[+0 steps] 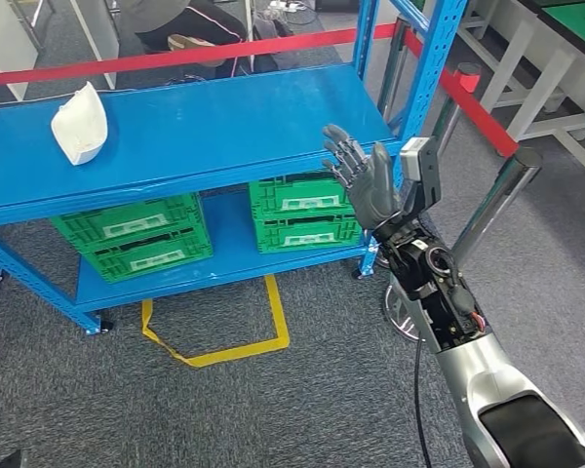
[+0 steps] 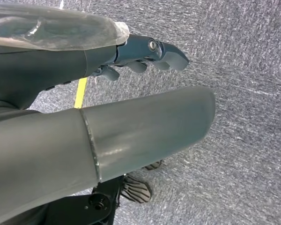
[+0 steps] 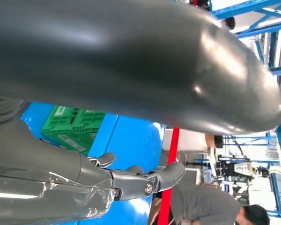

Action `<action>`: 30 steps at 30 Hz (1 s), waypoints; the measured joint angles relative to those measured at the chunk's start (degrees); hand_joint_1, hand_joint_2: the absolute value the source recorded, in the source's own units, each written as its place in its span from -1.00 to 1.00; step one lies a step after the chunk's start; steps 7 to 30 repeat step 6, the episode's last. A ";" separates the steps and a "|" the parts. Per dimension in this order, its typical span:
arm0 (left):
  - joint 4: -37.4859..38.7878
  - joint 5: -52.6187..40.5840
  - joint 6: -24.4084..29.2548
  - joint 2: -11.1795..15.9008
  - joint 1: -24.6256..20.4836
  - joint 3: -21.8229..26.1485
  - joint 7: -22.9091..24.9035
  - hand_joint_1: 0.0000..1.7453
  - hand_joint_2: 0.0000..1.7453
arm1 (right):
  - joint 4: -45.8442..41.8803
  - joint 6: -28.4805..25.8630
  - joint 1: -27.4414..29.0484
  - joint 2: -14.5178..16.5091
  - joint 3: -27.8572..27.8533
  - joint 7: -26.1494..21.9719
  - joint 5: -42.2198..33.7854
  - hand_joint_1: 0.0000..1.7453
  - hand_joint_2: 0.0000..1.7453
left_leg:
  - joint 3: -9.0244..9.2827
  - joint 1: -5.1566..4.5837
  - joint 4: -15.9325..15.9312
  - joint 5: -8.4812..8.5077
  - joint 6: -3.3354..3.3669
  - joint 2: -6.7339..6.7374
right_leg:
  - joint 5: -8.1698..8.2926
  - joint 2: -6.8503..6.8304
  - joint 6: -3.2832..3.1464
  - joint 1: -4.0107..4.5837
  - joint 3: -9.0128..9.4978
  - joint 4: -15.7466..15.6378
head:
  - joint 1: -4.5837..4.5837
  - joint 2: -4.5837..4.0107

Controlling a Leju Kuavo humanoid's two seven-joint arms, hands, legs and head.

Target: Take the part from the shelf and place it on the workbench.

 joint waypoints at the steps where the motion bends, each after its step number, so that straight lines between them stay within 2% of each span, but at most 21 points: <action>1: 0.00 -0.04 0.00 -0.03 0.00 -0.01 0.00 -1.00 -1.00 | -0.05 -0.02 0.06 0.00 -0.04 -0.01 0.01 -1.00 -1.00 | 0.00 0.00 0.00 -0.01 0.02 0.00 | -0.01 0.00 0.04 -0.02 0.00 -0.01 | -0.01 0.00; 30: 0.00 -0.13 0.00 -0.17 -0.03 -0.01 0.00 -1.00 -1.00 | -0.22 -0.12 0.21 0.00 -0.25 0.00 0.11 -1.00 -1.00 | 0.02 0.00 -0.02 -0.03 0.03 0.00 | -0.04 0.00 0.07 -0.09 -0.01 -0.01 | -0.01 0.00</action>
